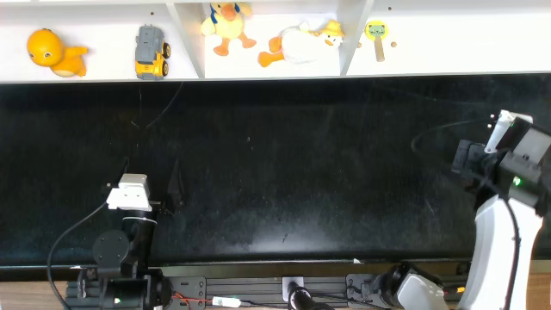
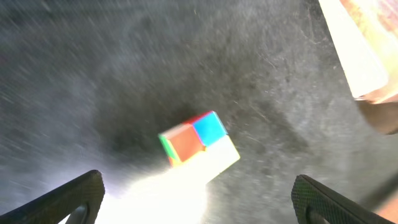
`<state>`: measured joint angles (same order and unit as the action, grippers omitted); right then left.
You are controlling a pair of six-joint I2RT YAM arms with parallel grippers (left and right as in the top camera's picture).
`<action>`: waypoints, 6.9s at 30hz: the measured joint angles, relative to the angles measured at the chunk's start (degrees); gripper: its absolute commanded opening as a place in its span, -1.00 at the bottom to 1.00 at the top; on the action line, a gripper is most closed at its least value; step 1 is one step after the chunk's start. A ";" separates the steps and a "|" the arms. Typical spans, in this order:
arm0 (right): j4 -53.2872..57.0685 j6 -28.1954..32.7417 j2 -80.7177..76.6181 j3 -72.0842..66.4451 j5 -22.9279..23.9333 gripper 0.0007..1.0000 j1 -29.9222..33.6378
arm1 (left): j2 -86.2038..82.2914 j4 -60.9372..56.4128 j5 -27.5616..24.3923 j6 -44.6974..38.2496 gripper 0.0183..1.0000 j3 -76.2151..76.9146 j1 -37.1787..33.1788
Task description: Store Toys
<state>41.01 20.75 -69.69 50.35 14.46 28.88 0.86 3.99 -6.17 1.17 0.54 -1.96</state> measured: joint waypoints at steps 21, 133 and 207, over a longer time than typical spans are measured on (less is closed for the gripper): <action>-3.98 15.72 -14.38 1.53 -3.23 0.86 9.79 | 0.00 0.02 0.02 0.00 1.00 0.00 0.00; -12.44 -9.18 -7.63 6.14 -10.64 0.99 -9.94 | 0.00 0.09 0.02 0.00 1.00 0.00 0.00; -36.35 -4.39 69.07 -49.31 -14.25 0.99 -26.69 | -0.02 0.09 0.02 0.00 1.00 0.02 0.00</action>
<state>4.67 16.36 -0.62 1.04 0.21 2.20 0.84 4.08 -6.15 1.17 0.56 -1.96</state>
